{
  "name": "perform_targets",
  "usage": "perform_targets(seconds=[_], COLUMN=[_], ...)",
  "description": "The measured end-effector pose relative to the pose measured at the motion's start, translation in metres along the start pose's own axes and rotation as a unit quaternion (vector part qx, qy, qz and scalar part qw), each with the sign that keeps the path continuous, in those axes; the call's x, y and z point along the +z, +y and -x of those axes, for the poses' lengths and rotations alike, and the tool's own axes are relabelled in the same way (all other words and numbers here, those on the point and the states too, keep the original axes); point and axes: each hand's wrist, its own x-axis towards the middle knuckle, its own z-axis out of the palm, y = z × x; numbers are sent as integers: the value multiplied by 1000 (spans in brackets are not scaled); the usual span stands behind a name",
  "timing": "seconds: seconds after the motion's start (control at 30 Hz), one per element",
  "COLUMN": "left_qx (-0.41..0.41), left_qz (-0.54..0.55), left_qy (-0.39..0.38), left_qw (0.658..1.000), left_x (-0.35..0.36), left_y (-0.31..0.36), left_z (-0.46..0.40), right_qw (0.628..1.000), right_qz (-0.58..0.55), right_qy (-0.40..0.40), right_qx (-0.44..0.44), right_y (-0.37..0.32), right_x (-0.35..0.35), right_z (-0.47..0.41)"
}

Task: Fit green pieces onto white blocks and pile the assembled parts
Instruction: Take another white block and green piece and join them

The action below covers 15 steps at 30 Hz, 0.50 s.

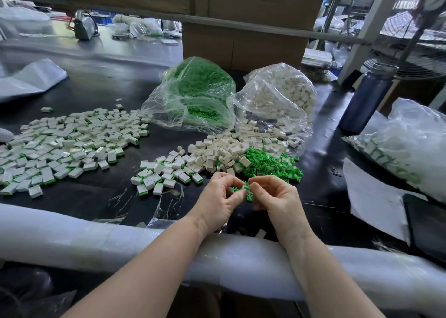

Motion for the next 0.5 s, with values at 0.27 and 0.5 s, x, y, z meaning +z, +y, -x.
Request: perform_targets(seconds=[0.27,0.5], left_qx=[4,-11], left_qz=[-29,-27], left_qy=[-11,26], left_qw=[999,999], left_x=[2,0], left_y=[-1,-6], left_z=[0,-1], right_qw=[995,992], right_qz=[93,110], right_qy=[0,27], right_qx=[-25,-46], right_y=[-2,-2], right_x=[1,0], right_z=[1,0])
